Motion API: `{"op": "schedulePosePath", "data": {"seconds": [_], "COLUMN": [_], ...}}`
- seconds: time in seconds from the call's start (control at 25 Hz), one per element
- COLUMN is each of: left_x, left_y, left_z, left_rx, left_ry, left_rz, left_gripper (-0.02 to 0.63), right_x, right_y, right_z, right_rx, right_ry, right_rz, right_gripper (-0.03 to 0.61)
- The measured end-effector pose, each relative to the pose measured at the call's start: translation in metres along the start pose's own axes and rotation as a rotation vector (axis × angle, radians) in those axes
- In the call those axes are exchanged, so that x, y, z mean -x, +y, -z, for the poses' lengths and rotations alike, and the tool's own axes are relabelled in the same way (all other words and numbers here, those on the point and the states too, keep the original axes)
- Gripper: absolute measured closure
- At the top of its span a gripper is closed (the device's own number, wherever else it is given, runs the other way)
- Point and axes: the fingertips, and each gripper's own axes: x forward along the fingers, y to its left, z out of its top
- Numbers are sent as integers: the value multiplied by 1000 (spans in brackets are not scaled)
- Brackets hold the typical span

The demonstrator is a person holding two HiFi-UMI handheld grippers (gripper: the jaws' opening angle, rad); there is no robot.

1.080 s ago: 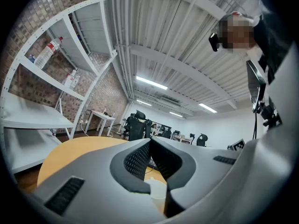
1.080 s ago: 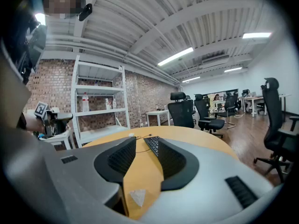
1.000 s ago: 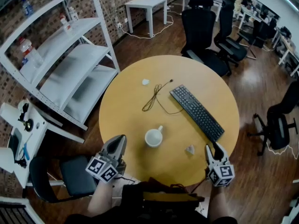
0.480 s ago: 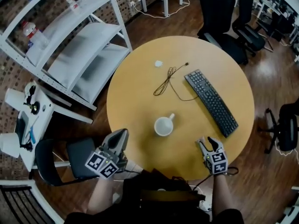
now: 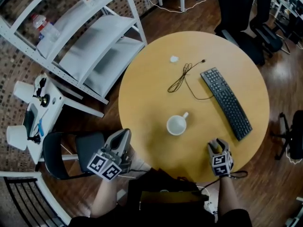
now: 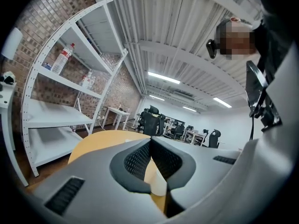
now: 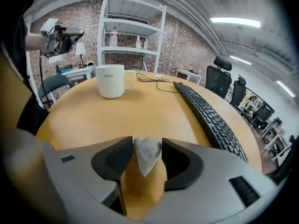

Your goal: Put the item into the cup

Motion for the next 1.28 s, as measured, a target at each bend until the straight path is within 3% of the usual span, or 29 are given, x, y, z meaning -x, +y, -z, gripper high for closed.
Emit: {"op": "schedulePosePath", "data": {"seconds": [0.32,0.64,0.76,0.96,1.12,1.28], "left_x": [-6,-14,-14,-12,-1,12], "left_y": [-2,4,9,18,23,28], "left_z": [4,-7,-12,-22,-29,-23], "left_rx": [15,-1,-18,-8,41,70], "left_ry": [2,-35,-49,-91,-145,-145], "left_rz": [30,56,51,48,52,46], "left_gripper": [614,614,614,614,614,614], "right_x": [3,41,55,64,52,33], "right_y": [2,-11,-7,26,61,77], "right_z": [-6,-111,-160,-220,-244,-247], "right_rx": [-93,-28,47,175,201,243], "right_ry": [-9,-253,-358,-436,-452,-416], "right_rz": [-4,28,22,-63,-181,-237], "right_gripper": [442,442,442,442,442,442]}}
